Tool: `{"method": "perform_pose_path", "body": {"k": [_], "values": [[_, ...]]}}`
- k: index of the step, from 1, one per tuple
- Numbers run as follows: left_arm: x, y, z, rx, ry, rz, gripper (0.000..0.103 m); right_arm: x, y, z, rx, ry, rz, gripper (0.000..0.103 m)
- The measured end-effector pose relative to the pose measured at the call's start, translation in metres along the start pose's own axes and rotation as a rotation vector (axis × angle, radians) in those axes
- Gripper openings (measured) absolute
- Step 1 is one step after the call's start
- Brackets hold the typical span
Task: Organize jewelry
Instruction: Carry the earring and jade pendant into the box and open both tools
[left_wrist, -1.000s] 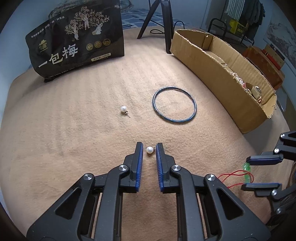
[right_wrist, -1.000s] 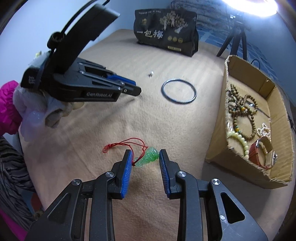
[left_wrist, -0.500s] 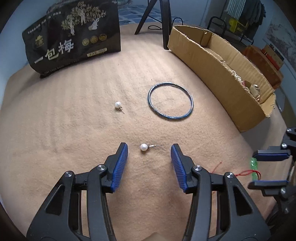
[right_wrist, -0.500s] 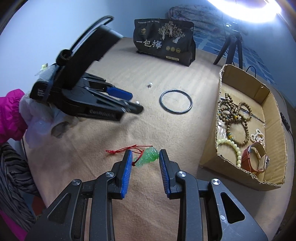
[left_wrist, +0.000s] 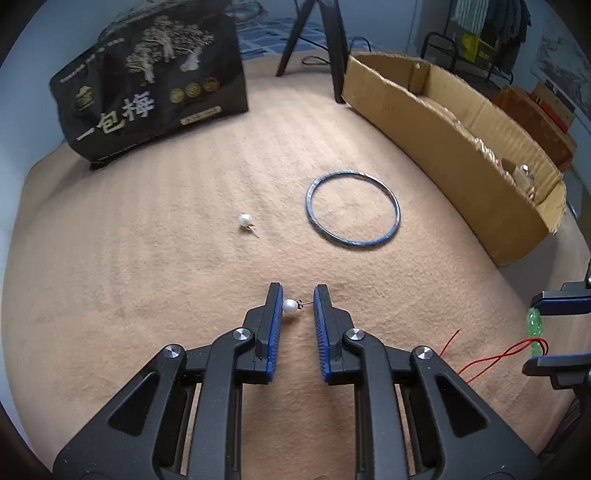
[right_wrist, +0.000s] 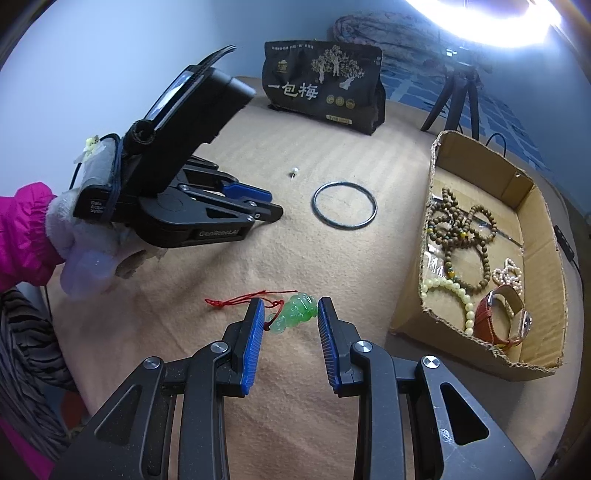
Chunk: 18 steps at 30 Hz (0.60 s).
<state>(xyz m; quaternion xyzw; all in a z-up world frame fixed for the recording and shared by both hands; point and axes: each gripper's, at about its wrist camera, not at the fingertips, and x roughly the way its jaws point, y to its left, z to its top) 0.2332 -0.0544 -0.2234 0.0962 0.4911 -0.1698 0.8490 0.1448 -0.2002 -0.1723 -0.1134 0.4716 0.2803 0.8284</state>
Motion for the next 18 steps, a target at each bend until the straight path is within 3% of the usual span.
{"method": "perform_pose_path", "body": {"k": [8,18], "values": [[-0.030,0.021,0.008,-0.073,-0.075,-0.005,0.016,-0.018,-0.001,0.008,0.007,-0.052,-0.014,0.028],[-0.068,0.011,0.029,-0.077,-0.192,-0.053,0.016,-0.052,-0.018,0.026,0.052,-0.159,-0.043,0.028]]}}
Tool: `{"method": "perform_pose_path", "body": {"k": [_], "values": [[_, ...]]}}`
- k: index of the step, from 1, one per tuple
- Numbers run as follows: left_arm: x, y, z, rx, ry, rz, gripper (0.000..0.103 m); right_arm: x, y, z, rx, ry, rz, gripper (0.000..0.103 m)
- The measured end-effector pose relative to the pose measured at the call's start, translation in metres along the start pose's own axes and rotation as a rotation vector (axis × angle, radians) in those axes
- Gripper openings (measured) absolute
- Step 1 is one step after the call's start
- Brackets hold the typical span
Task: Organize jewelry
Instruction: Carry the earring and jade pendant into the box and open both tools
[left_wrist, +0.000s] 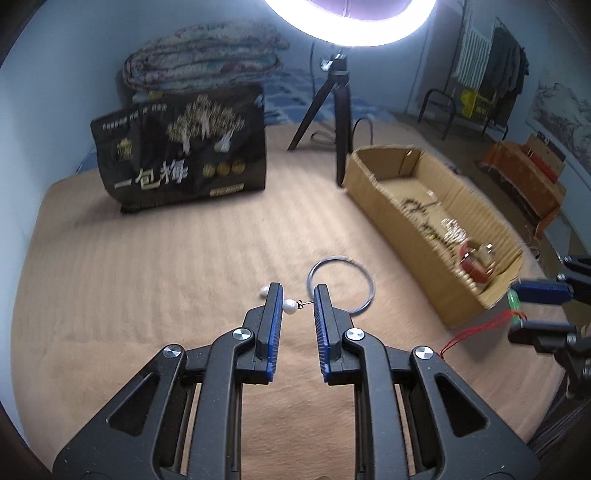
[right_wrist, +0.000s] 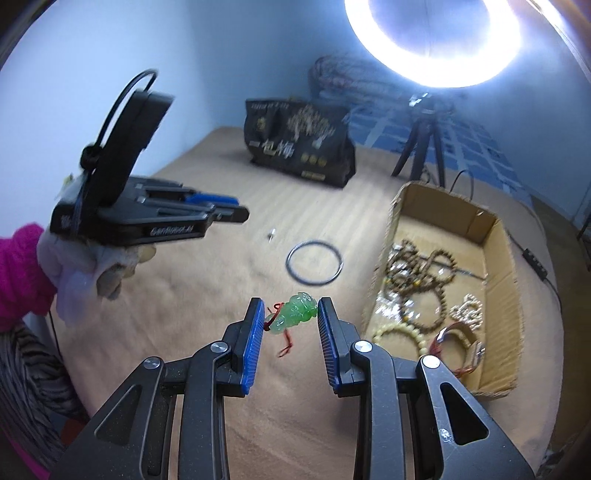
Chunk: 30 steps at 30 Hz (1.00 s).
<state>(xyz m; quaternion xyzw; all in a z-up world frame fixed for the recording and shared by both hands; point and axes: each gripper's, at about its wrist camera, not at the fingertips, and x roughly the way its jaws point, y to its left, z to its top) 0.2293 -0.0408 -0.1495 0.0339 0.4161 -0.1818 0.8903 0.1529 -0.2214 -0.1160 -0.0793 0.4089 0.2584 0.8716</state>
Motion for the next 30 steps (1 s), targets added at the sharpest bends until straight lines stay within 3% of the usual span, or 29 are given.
{"method": "perform_pose_path", "body": {"k": [6,14,22,30], "values": [[-0.015,-0.014,0.012,0.005,-0.048,-0.038,0.016,-0.024,-0.024,0.017,0.068,-0.089,-0.035,0.028],[-0.023,-0.040,0.020,0.033,-0.076,-0.080,0.016,-0.042,-0.071,0.029,0.183,-0.172,-0.145,0.028],[-0.022,-0.080,0.028,0.074,-0.094,-0.133,0.016,-0.036,-0.116,0.033,0.279,-0.177,-0.215,0.028],[-0.010,-0.118,0.034,0.114,-0.092,-0.175,0.016,-0.011,-0.144,0.038,0.304,-0.122,-0.245,0.028]]}}
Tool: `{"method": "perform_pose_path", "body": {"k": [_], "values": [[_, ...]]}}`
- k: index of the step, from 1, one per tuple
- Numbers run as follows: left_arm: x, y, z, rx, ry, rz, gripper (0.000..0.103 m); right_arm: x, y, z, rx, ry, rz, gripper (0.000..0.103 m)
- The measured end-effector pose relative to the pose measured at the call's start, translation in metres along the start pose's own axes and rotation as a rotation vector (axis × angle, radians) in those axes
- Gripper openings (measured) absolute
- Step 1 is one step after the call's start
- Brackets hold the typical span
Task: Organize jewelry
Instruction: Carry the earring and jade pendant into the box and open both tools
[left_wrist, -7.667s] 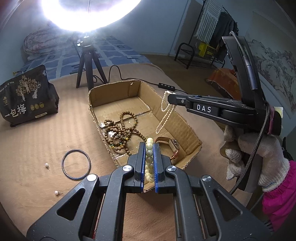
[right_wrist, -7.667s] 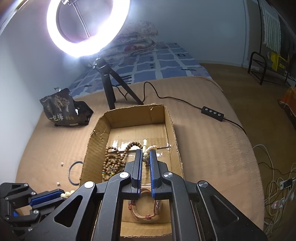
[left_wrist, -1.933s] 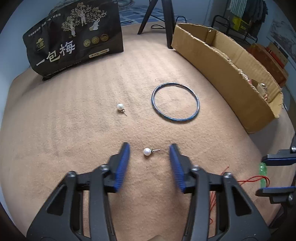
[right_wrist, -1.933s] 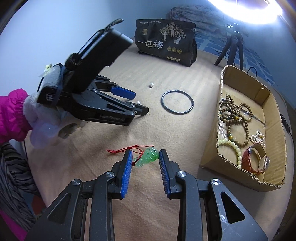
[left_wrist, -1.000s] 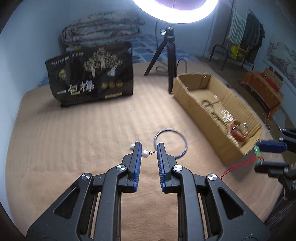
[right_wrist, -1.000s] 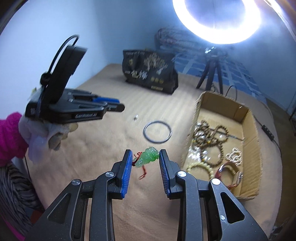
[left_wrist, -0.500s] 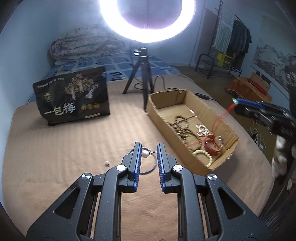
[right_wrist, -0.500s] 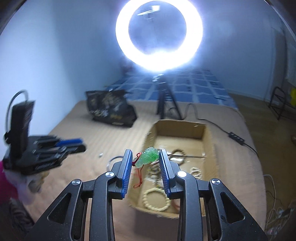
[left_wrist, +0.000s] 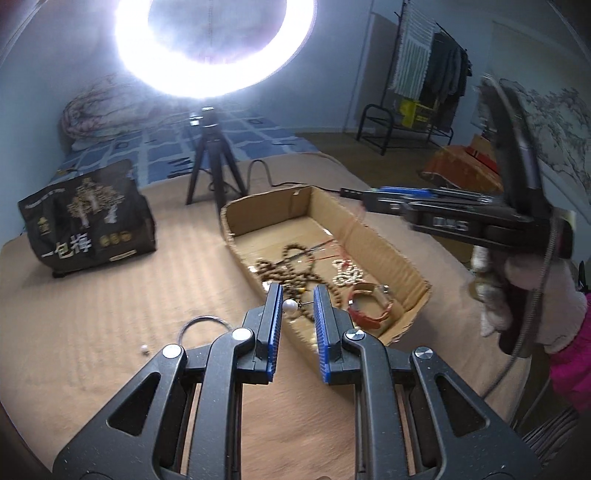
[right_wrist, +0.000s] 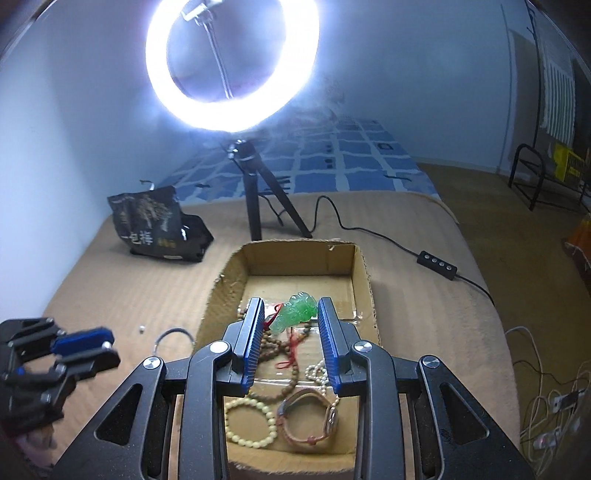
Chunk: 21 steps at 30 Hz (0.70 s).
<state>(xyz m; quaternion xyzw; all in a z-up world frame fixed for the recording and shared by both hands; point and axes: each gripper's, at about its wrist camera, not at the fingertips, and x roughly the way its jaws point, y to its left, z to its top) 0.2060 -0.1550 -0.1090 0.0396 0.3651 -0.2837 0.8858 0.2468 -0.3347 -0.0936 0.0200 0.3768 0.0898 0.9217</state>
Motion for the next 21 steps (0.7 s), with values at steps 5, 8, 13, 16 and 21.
{"method": "perform_pose_path", "body": {"k": [5,8,13,16,21], "values": [[0.013,-0.013,0.000,0.007,0.013,-0.018,0.016,0.014,-0.005,0.003,0.001,0.034,-0.002,0.028],[0.021,-0.017,0.000,0.009,0.023,-0.024,0.016,0.021,-0.009,0.005,0.021,0.048,0.001,0.028],[0.031,-0.023,-0.001,0.013,0.035,-0.039,0.016,0.030,-0.016,0.005,0.034,0.059,-0.008,0.028],[0.034,-0.027,-0.001,0.015,0.040,-0.050,0.016,0.033,-0.020,0.005,0.055,0.065,-0.001,0.028],[0.036,-0.032,-0.001,0.026,0.052,-0.064,0.018,0.035,-0.025,0.002,0.084,0.071,-0.004,0.029]]}}
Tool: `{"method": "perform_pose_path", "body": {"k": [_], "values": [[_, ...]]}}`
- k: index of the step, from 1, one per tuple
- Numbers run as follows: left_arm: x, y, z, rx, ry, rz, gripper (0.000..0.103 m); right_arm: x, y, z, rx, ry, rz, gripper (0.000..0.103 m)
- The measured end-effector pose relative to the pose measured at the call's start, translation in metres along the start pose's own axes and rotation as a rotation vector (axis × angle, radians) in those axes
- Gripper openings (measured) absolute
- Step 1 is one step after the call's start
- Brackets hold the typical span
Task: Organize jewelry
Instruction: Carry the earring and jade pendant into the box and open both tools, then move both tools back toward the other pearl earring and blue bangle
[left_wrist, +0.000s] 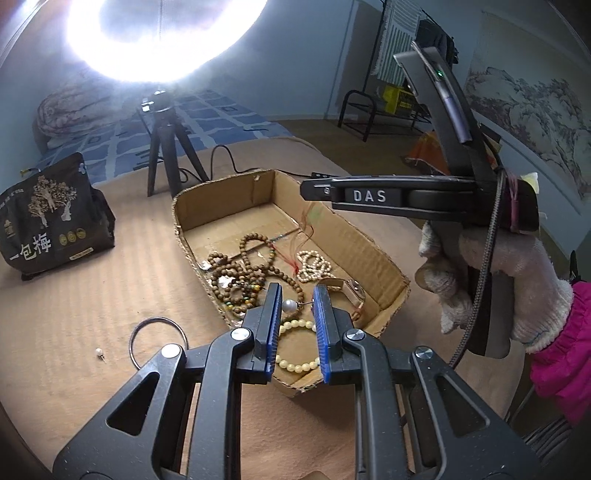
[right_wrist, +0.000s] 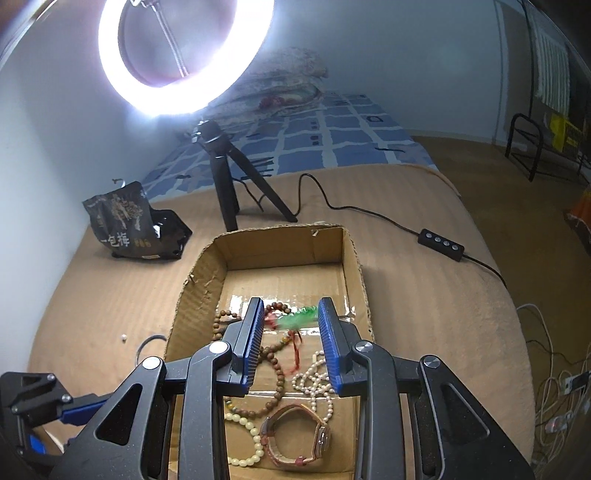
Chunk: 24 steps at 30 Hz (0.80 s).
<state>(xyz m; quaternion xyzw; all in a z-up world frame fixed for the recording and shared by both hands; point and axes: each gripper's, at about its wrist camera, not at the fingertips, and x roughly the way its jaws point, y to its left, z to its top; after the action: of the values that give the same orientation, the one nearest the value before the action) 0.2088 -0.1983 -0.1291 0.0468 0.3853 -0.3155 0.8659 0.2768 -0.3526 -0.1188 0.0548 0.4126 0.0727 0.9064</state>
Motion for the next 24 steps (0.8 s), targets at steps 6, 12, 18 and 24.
{"method": "perform_pose_path", "body": {"k": [6,12,18,24], "values": [[0.002,0.002,-0.001,-0.014,0.006,0.010,0.045,-0.005,-0.005,-0.001,0.021,-0.028,-0.031,0.065],[0.001,0.004,-0.002,-0.019,0.016,0.017,0.045,-0.008,-0.008,0.000,0.037,-0.032,-0.049,0.072],[0.001,0.006,-0.002,-0.019,0.017,0.020,0.045,-0.010,-0.007,0.000,0.032,-0.032,-0.059,0.072],[-0.005,0.013,-0.005,-0.022,0.014,0.029,0.045,-0.014,-0.006,-0.001,0.034,-0.035,-0.058,0.072]]}}
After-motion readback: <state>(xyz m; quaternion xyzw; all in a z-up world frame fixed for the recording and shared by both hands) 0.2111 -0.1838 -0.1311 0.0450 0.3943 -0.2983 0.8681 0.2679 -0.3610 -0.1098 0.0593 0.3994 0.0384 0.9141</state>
